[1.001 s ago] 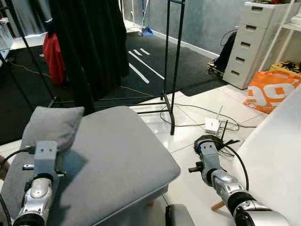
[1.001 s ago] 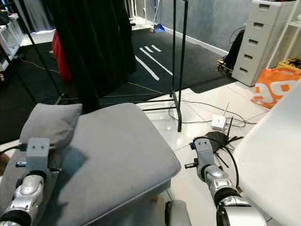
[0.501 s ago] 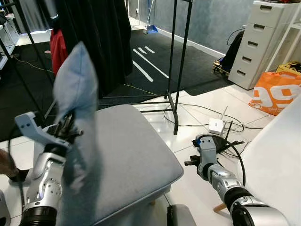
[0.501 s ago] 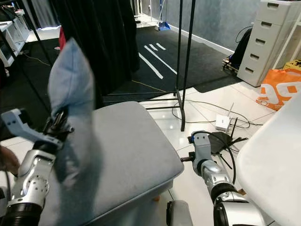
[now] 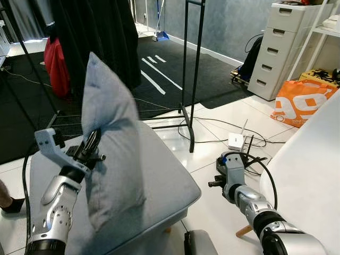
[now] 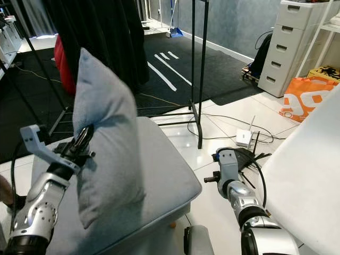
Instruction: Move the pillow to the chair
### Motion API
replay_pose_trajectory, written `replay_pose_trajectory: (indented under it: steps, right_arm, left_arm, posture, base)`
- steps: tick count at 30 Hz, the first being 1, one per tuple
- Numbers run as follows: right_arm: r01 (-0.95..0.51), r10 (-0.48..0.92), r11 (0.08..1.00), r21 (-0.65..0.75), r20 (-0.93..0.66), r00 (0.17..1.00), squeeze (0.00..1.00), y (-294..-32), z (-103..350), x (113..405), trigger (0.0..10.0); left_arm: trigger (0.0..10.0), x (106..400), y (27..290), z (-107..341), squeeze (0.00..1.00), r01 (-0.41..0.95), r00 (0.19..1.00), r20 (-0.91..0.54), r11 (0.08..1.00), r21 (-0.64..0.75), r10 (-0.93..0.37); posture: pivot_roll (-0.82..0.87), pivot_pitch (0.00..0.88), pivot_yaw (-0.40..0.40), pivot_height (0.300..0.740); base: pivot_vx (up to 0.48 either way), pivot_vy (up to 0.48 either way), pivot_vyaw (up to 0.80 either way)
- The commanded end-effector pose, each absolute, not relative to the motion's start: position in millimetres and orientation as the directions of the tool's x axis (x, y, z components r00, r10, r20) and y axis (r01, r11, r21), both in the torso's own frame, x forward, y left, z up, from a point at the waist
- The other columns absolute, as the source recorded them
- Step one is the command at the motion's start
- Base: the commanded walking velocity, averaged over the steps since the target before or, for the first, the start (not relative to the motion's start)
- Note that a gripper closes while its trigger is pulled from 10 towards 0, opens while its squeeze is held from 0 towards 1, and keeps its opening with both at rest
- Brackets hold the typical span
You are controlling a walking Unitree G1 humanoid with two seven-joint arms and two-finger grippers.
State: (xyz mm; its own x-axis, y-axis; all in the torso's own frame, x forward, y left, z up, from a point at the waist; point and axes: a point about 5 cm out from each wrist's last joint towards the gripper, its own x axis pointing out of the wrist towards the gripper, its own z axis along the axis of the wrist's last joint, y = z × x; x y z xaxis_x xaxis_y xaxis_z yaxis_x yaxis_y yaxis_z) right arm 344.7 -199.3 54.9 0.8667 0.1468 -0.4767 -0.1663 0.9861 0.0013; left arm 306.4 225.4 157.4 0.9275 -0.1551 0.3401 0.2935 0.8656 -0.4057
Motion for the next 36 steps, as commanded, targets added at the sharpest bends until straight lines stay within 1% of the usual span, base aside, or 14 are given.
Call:
replay_pose_trajectory:
  steps: [1, 2, 3, 4, 14, 19, 20, 21, 26, 29, 36]
  right_arm:
    - [-0.166, 0.156, 0.986, 0.021, -0.467, 0.870, 0.00, -197, 56, 346, 10.0]
    - [-0.166, 0.156, 0.986, 0.020, -0.467, 0.870, 0.00, -197, 57, 346, 10.0]
    - [-0.166, 0.156, 0.986, 0.020, -0.467, 0.870, 0.00, -197, 57, 346, 10.0]
    - [-0.167, 0.157, 0.986, 0.021, -0.466, 0.870, 0.00, -197, 57, 347, 10.0]
    - [-0.174, 0.164, 0.985, 0.022, -0.464, 0.871, 0.00, -196, 58, 347, 10.0]
    - [-0.179, 0.168, 0.984, 0.020, -0.466, 0.869, 0.00, -195, 58, 347, 10.0]
    - [-0.180, 0.168, 0.983, 0.019, -0.464, 0.870, 0.00, -196, 59, 348, 10.0]
    - [-0.180, 0.168, 0.983, 0.019, -0.464, 0.870, 0.00, -196, 59, 348, 10.0]
    - [-0.182, 0.168, 0.983, 0.016, -0.461, 0.871, 0.00, -197, 61, 349, 10.0]
    - [-0.184, 0.170, 0.983, 0.014, -0.460, 0.871, 0.00, -196, 61, 349, 10.0]
    - [-0.190, 0.175, 0.982, 0.015, -0.461, 0.870, 0.00, -195, 60, 349, 10.0]
  left_arm:
    - [4.8, 304, 230, 164, 0.00, 0.297, 0.919, 0.366, 0.868, -0.397, -0.147]
    - [6.6, 303, 230, 163, 0.00, 0.297, 0.920, 0.362, 0.867, -0.400, -0.149]
    - [6.6, 303, 230, 163, 0.00, 0.297, 0.920, 0.362, 0.867, -0.400, -0.149]
    - [10.0, 303, 230, 162, 0.00, 0.297, 0.922, 0.357, 0.866, -0.403, -0.150]
    - [10.0, 301, 229, 155, 0.00, 0.300, 0.929, 0.329, 0.862, -0.409, -0.168]
    - [10.0, 300, 227, 146, 0.00, 0.285, 0.945, 0.275, 0.857, -0.429, -0.176]
    - [10.0, 302, 226, 143, 0.00, 0.274, 0.955, 0.228, 0.861, -0.429, -0.191]
    - [10.0, 302, 225, 142, 0.00, 0.277, 0.956, 0.217, 0.859, -0.432, -0.199]
    - [10.0, 302, 223, 142, 0.00, 0.281, 0.954, 0.221, 0.863, -0.421, -0.203]
    - [10.0, 302, 226, 142, 0.00, 0.268, 0.954, 0.241, 0.863, -0.428, -0.176]
    - [10.0, 301, 223, 142, 0.00, 0.278, 0.950, 0.254, 0.863, -0.421, -0.182]
  posture:
    - [-0.16, 0.038, -0.020, 0.565]
    - [-0.16, 0.039, -0.020, 0.570]
    - [-0.16, 0.039, -0.020, 0.570]
    - [-0.16, 0.038, -0.021, 0.575]
    - [-0.16, 0.035, -0.023, 0.595]
    - [-0.16, 0.028, -0.024, 0.615]
    - [-0.16, 0.026, -0.025, 0.625]
    - [-0.16, 0.026, -0.025, 0.630]
    - [-0.16, 0.019, -0.027, 0.645]
    - [-0.16, 0.016, -0.027, 0.655]
    - [-0.16, 0.021, -0.026, 0.675]
  base:
    - [0.000, 0.000, 0.00]
    - [0.000, 0.000, 0.00]
    - [0.000, 0.000, 0.00]
    - [0.000, 0.000, 0.00]
    - [0.000, 0.000, 0.00]
    - [0.000, 0.000, 0.00]
    - [-0.480, 0.000, 0.00]
    - [-0.480, 0.000, 0.00]
    - [-0.480, 0.000, 0.00]
    - [0.000, 0.000, 0.00]
    - [0.000, 0.000, 0.00]
